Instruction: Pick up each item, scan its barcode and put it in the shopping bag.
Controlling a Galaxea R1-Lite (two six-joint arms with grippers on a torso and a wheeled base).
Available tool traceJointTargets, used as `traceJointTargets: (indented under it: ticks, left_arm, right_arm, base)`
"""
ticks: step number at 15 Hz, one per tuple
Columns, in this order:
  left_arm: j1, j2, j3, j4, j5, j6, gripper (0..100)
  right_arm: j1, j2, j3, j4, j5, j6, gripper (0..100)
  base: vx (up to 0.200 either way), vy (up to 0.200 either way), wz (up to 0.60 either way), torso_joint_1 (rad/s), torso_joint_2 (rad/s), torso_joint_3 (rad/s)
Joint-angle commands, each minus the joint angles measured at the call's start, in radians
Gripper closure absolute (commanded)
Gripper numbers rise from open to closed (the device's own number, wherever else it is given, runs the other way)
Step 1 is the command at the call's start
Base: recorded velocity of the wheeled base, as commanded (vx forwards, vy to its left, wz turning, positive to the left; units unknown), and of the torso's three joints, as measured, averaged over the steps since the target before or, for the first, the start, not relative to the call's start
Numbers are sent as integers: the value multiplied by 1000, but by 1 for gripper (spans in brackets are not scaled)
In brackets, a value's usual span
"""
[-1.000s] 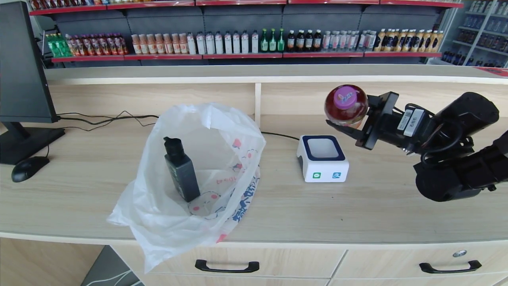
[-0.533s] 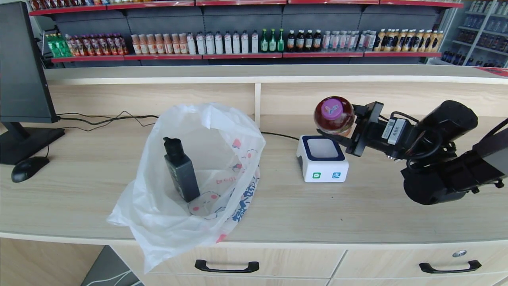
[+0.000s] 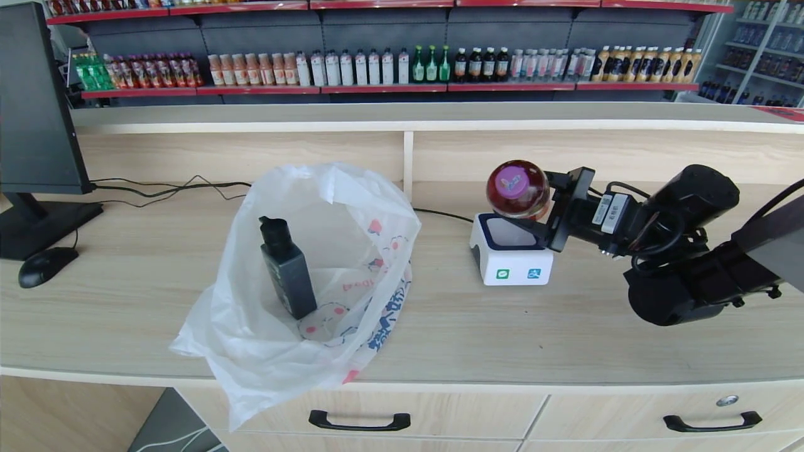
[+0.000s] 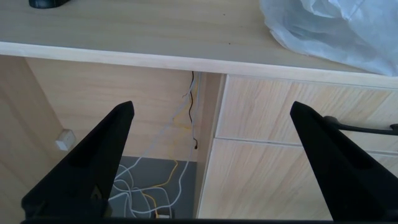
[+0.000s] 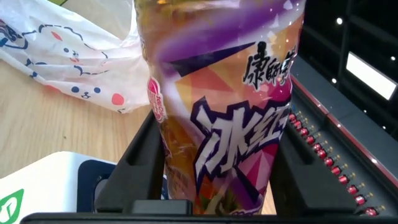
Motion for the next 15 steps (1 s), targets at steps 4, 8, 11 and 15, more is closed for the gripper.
traceJointTargets:
  ticks: [4,8,11,15]
  left_arm:
    - [2,1,0,0,0,1,0]
    - [2,1,0,0,0,1,0]
    - [0,1,0,0,0,1,0]
    - [2,1,0,0,0,0,0]
  right_arm:
    - [-7,0,3,0,-1,4,100]
    - [-6,-3,3,0,-3,15,100]
    - [-7,-31,26,0,-9,34,100]
    - [-7,-65,60,0,-82,96,100]
  base:
    - [0,0,0,0,0,0]
    - [0,0,0,0,0,0]
    - [0,0,0,0,0,0]
    - [0,0,0,0,0,0]
